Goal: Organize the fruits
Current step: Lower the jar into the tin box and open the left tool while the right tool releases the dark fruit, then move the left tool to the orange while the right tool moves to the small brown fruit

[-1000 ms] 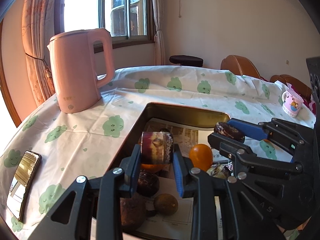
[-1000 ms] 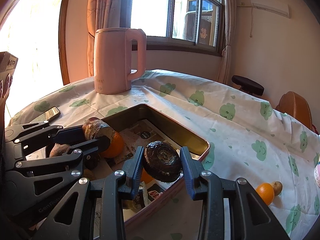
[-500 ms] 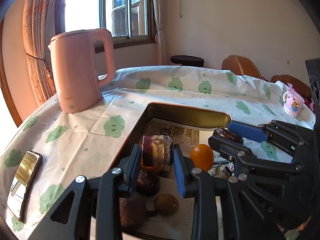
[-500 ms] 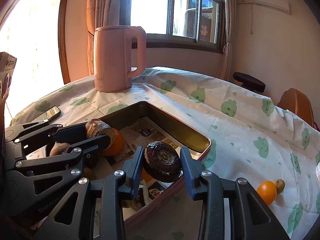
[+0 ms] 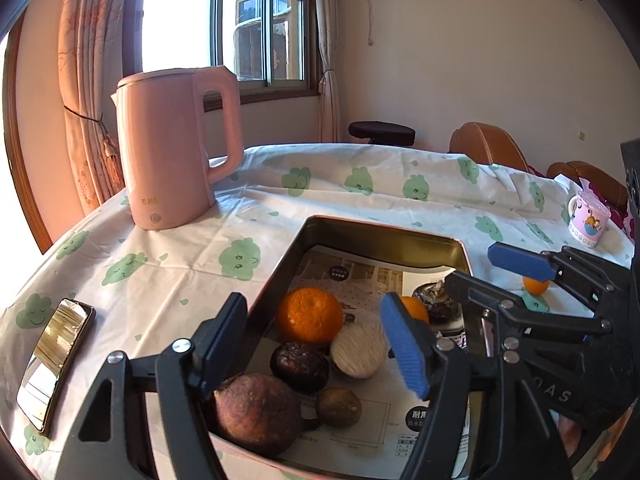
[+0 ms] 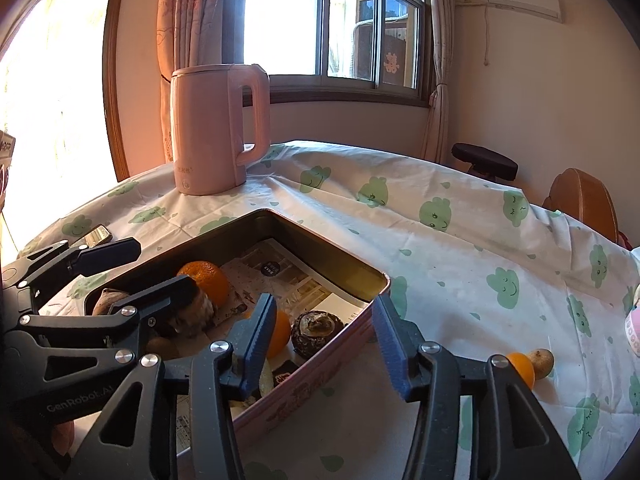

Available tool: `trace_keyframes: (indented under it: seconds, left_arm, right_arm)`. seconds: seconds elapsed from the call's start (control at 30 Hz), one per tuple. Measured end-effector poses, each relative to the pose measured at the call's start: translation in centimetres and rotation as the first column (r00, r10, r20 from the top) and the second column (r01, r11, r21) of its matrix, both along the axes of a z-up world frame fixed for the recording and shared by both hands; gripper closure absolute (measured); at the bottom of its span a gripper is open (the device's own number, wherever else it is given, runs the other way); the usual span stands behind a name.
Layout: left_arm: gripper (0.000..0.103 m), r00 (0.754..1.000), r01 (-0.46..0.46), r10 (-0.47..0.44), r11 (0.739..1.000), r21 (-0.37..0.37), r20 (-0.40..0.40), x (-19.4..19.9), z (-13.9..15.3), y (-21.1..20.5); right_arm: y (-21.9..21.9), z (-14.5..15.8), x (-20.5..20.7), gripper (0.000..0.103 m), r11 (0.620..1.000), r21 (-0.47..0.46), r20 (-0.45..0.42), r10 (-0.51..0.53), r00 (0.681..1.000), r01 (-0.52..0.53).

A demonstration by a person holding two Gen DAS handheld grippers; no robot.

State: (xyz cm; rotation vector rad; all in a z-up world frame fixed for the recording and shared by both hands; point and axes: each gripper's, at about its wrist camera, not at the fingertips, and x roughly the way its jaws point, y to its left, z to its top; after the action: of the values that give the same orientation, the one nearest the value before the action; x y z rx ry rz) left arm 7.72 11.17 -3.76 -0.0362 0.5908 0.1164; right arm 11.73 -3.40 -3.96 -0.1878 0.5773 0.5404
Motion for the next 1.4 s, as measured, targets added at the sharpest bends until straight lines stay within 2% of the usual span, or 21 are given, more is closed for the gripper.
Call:
trace_keyframes:
  seconds: [0.13, 0.23, 0.3, 0.5, 0.77, 0.97, 1.1, 1.27, 1.33, 1.4]
  left_arm:
    - [0.023, 1.0, 0.006, -0.006, 1.0, 0.012, 0.017, -0.2, 0.6, -0.7]
    - [0.015, 1.0, 0.011, -0.012, 1.0, 0.026, 0.029, -0.3, 1.0, -1.5]
    - [0.015, 0.999, 0.024, -0.026, 0.999, 0.034, 0.034, -0.3, 1.2, -2.3]
    - [0.015, 0.995, 0.094, -0.097, 0.992, 0.089, 0.034, 0.3, 2.1, -6.7]
    - [0.014, 0.975, 0.22, -0.222, 0.965, 0.141, -0.003, 2.2, 2.3, -14.2]
    - [0.015, 0.954, 0.297, -0.291, 0.95, 0.098, -0.07, 5.2, 0.8, -18.4]
    - [0.017, 0.944, 0.319, -0.31, 0.945, 0.075, -0.109, 6.6, -0.4, -20.1]
    - [0.023, 0.932, 0.343, -0.332, 0.937, 0.062, -0.144, 8.0, -1.1, -21.4]
    - [0.03, 0.926, 0.351, -0.338, 0.935, 0.048, -0.17, 8.7, -1.6, -21.7]
    - [0.044, 0.915, 0.359, -0.348, 0.933, 0.023, -0.203, 9.4, -2.2, -21.7]
  right_arm:
    - [-1.0, 0.7, -0.4, 0.046, 1.0, 0.002, 0.017, -0.007, 1.0, 0.007]
    - [-2.2, 1.2, -0.8, 0.039, 1.0, -0.01, 0.042, -0.018, 0.999, 0.019]
    - [-3.5, 1.5, -0.9, 0.036, 0.999, -0.011, 0.057, -0.036, 0.998, 0.037]
    - [-8.6, 2.2, -0.1, 0.035, 0.991, -0.008, 0.082, -0.136, 0.987, 0.137]
    - [-16.2, 2.0, 1.9, 0.034, 0.934, 0.058, 0.033, -0.355, 0.934, 0.353]
    - [-19.6, 1.5, 2.5, 0.033, 0.891, 0.074, 0.015, -0.451, 0.893, 0.449]
    - [-21.2, 1.4, 2.5, 0.027, 0.87, 0.105, 0.013, -0.486, 0.874, 0.482]
    - [-22.0, 1.4, 2.6, 0.026, 0.861, 0.13, 0.007, -0.497, 0.868, 0.492]
    - [-22.0, 1.3, 2.6, 0.026, 0.861, 0.137, 0.0, -0.495, 0.869, 0.49]
    - [-21.9, 1.2, 2.5, 0.026, 0.862, 0.139, 0.001, -0.492, 0.871, 0.487]
